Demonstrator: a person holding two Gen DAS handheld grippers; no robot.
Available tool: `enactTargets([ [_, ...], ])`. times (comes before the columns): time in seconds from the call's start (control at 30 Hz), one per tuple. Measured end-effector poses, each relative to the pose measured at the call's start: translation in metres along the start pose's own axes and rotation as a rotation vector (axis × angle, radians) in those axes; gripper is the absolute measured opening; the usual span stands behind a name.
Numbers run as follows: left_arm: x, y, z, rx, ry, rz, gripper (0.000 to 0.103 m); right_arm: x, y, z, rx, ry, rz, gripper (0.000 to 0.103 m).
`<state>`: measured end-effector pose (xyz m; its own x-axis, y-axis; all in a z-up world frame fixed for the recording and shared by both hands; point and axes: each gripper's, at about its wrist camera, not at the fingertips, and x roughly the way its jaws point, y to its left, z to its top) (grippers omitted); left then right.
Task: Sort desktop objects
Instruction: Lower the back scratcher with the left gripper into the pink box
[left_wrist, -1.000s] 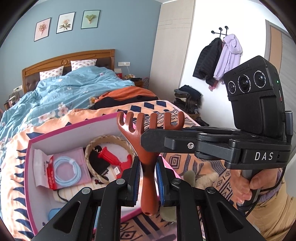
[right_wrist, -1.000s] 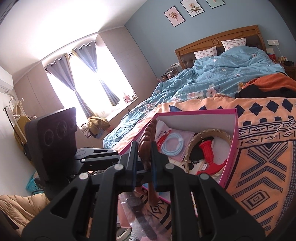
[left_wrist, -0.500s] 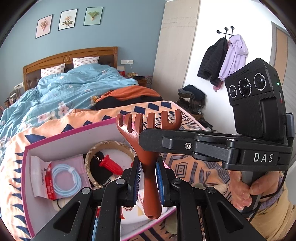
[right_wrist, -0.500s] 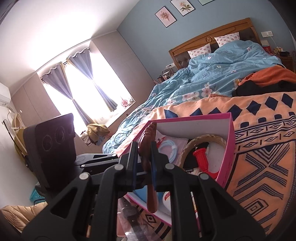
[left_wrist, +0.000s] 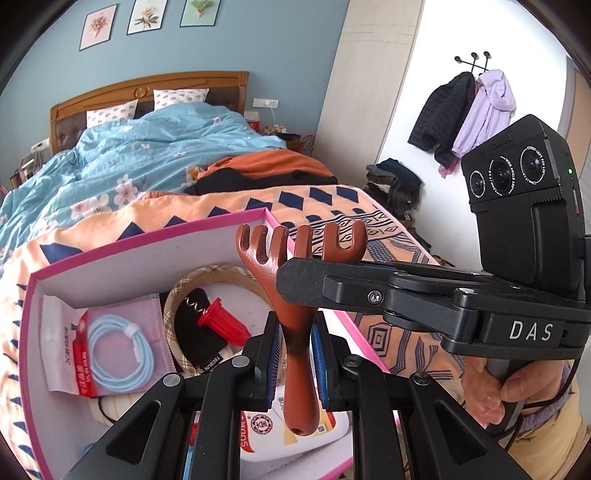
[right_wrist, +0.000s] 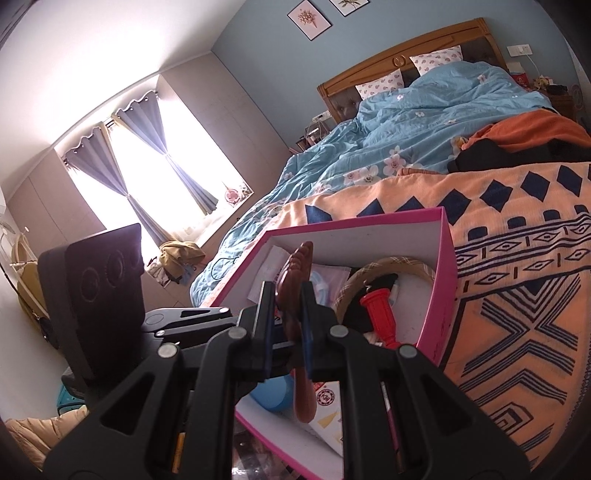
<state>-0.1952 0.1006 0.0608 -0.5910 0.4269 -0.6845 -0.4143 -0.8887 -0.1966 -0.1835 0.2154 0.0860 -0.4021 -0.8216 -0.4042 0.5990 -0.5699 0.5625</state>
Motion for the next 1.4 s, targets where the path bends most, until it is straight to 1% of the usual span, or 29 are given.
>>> enactTargets([
  [0.43,0.018,0.01,0.005,-0.044,0.034,-0.003,0.016,0.015,-0.012,0.007,-0.001,0.033,-0.058,0.015],
  [0.93,0.027,0.018,0.007,-0.066,0.053,0.013,0.016,0.026,-0.019,0.009,0.004,0.05,-0.071,0.015],
  [1.2,0.034,0.019,0.01,-0.074,0.078,0.036,0.016,0.032,-0.023,0.011,0.007,0.063,-0.096,0.015],
  [1.33,0.041,0.021,0.012,-0.088,0.112,0.057,0.016,0.035,-0.024,0.012,-0.001,0.067,-0.119,0.015],
  [1.4,0.046,0.023,0.012,-0.097,0.137,0.089,0.016,0.037,-0.024,0.014,-0.006,0.067,-0.146,0.015],
])
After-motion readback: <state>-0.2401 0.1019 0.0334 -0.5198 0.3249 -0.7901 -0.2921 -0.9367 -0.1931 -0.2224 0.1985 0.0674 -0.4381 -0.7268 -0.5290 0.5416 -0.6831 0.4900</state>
